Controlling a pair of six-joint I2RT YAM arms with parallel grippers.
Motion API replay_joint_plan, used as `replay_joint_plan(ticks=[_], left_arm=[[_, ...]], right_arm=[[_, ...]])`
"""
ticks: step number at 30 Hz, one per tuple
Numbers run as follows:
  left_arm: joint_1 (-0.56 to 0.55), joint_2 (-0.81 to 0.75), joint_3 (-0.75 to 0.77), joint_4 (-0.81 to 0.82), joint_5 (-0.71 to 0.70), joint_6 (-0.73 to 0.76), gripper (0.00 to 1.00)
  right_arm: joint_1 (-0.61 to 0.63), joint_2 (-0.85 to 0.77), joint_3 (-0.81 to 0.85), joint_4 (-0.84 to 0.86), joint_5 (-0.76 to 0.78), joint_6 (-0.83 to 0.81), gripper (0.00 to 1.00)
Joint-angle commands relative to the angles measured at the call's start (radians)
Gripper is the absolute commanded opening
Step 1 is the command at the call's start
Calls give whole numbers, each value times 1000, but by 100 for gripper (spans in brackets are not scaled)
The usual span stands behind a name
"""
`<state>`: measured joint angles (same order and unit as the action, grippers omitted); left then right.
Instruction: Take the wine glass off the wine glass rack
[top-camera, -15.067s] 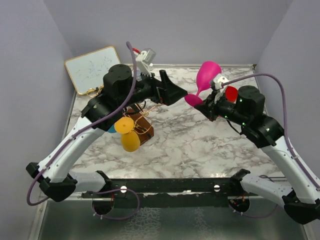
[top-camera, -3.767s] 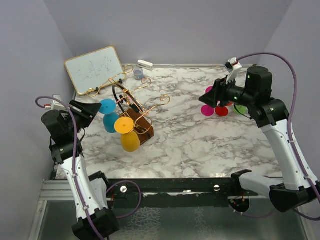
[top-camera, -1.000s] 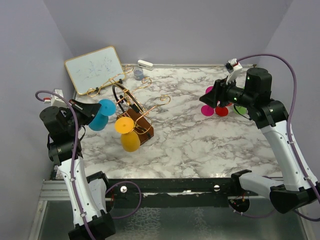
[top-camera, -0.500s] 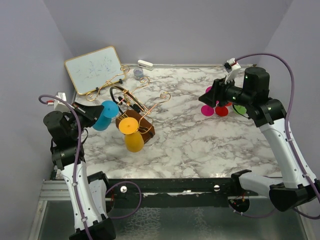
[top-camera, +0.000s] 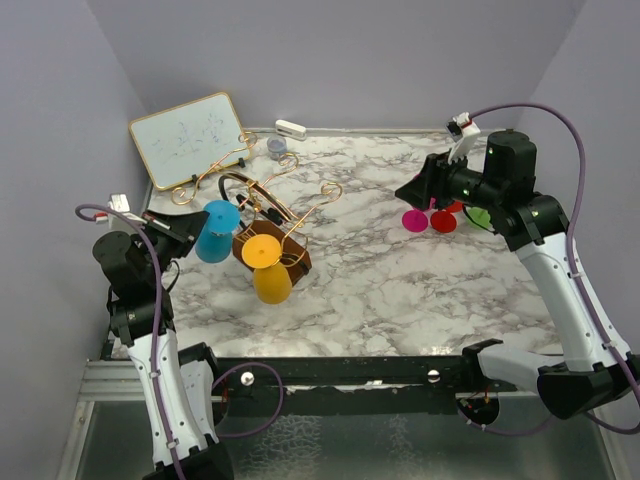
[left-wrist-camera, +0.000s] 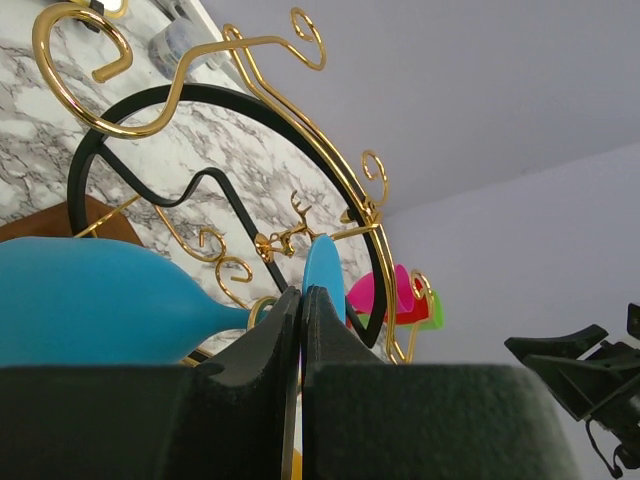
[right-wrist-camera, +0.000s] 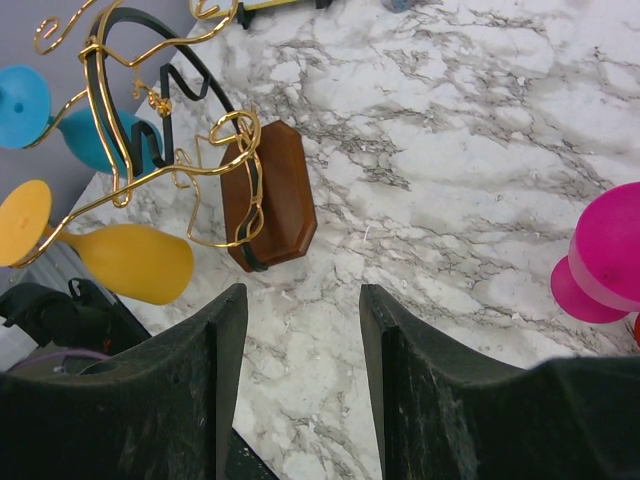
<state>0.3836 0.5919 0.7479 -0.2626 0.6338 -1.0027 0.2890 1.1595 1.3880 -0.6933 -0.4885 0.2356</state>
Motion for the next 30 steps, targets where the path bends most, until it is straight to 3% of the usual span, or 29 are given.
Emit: replay_joint_plan(ticks=[1,10,20,30], left_arm=[[-8,7,25,57,-25,-63,0],[-38,67,132,-85,-57,34,0],[-40,-22,49,-96,-157,-26,0],[-46,-61,86,-186,-214,-18,0]], right_arm=[[6,5,11,38,-5,9,49],[5,-4,13,33,12,3,49],[6,-9,11,38,-1,6,49],[6,-21,-1,49,-8,8,49]])
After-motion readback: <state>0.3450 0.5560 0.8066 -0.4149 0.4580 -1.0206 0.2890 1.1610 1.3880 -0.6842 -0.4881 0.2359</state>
